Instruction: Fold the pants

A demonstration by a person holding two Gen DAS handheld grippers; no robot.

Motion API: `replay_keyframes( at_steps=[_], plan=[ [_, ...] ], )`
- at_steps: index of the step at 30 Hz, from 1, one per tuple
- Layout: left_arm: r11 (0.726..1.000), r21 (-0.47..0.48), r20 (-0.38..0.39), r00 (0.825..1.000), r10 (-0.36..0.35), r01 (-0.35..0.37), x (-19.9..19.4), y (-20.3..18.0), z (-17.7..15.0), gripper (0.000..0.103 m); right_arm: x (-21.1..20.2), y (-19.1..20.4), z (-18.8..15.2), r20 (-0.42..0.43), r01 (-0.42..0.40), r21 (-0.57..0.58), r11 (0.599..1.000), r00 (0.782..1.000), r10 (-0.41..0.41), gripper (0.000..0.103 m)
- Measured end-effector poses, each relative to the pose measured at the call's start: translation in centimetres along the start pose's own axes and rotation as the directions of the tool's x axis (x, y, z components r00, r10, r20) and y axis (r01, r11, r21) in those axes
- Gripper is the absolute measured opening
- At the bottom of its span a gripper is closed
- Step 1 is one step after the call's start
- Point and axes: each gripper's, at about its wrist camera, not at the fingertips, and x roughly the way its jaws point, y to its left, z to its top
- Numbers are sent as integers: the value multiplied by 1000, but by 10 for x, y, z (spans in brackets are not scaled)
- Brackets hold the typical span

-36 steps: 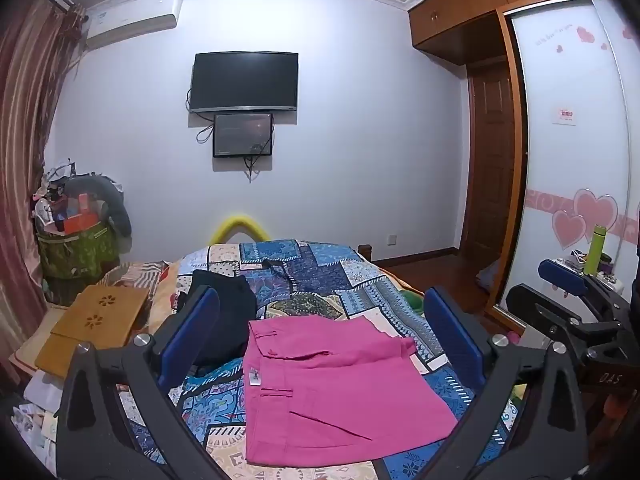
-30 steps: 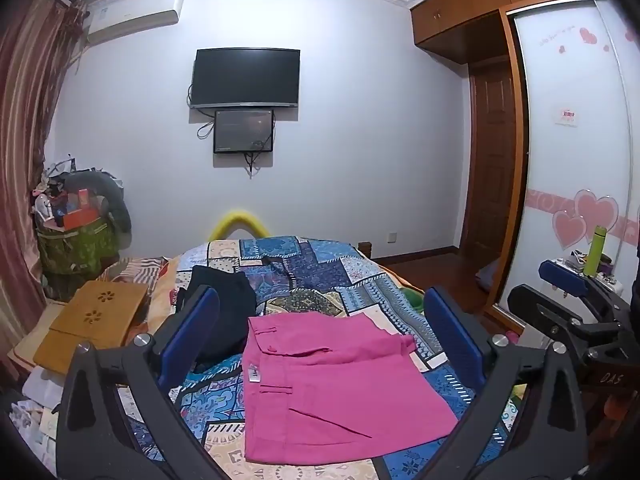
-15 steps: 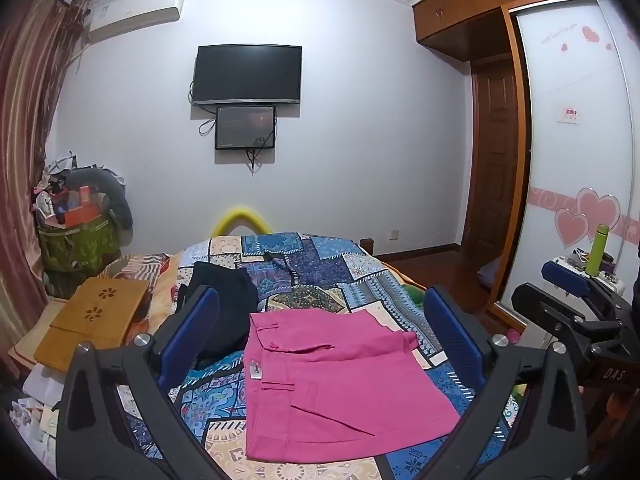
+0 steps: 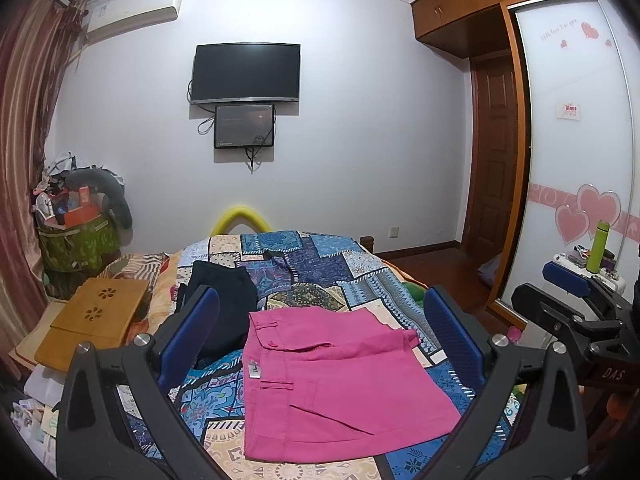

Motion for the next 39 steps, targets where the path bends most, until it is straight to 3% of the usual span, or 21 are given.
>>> replay_keyframes(
  at_steps=[39],
  plan=[
    [1000, 1, -1, 1000, -10, 10, -1, -6, 3, 103, 4, -3, -4, -4, 11, 3, 1000, 1000, -11, 103]
  ],
)
